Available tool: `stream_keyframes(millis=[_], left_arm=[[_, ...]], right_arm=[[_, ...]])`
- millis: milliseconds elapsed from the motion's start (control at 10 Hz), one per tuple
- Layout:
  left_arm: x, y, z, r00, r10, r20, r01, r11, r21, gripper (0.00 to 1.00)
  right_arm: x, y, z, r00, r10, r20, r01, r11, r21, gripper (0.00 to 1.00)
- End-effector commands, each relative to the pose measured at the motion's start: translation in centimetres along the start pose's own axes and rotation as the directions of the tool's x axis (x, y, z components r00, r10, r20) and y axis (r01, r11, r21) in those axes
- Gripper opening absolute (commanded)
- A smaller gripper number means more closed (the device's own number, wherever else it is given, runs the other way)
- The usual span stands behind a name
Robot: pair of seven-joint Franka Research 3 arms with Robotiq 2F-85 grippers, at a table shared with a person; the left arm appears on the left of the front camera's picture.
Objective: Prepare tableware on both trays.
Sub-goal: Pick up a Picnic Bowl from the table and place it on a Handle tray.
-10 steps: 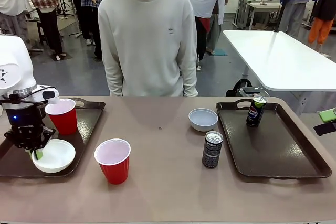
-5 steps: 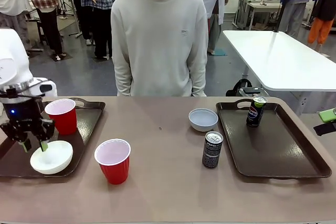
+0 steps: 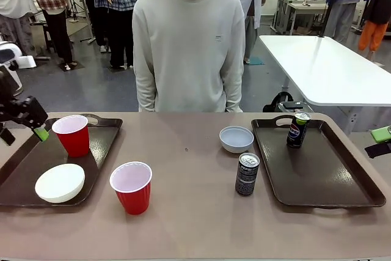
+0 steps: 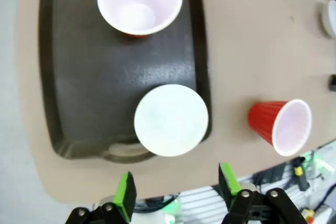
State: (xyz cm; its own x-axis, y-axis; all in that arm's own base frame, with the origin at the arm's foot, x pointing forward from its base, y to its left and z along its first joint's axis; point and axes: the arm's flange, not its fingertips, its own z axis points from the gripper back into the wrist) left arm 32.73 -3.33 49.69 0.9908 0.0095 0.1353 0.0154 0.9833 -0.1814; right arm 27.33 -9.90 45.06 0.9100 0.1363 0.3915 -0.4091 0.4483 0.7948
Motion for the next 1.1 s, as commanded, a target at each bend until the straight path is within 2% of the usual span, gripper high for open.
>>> stream_keyframes(millis=[0,100,500,600,700,900,1000], left_arm=[[-1.7,0.6,-0.5,0.995,0.015,-0.100,-0.018,0.999,-0.027,0.90],[0.0,0.0,0.0,1.000,0.000,0.000,0.000,1.000,0.000,0.90],[-0.6,0.0,0.3,1.000,0.004,-0.017,-0.004,1.000,-0.008,0.90],[0.3,4.0,1.3,0.988,0.153,-0.005,-0.152,0.970,-0.190,0.90],[0.2,5.6,0.2,0.970,0.229,-0.080,-0.242,0.940,-0.242,0.90],[0.6,6.6,-1.1,0.961,0.225,-0.163,-0.267,0.910,-0.317,0.90],[1.1,6.3,-1.1,0.964,0.213,-0.161,-0.260,0.889,-0.377,0.90]], right_arm=[[0.2,-0.1,0.0,1.000,0.016,0.019,-0.017,1.000,0.023,1.00],[0.2,-0.1,0.0,1.000,0.016,0.019,-0.017,1.000,0.023,1.00],[0.2,-0.1,0.0,1.000,0.016,0.019,-0.017,1.000,0.023,1.00],[0.2,-0.1,0.0,1.000,0.016,0.019,-0.017,1.000,0.023,1.00],[0.2,-0.1,0.0,1.000,0.016,0.019,-0.017,1.000,0.023,1.00],[0.0,0.0,0.0,1.000,0.000,0.000,0.000,1.000,0.000,1.00],[-0.3,1.8,-2.6,0.995,-0.009,-0.097,-0.018,0.961,-0.277,1.00]])
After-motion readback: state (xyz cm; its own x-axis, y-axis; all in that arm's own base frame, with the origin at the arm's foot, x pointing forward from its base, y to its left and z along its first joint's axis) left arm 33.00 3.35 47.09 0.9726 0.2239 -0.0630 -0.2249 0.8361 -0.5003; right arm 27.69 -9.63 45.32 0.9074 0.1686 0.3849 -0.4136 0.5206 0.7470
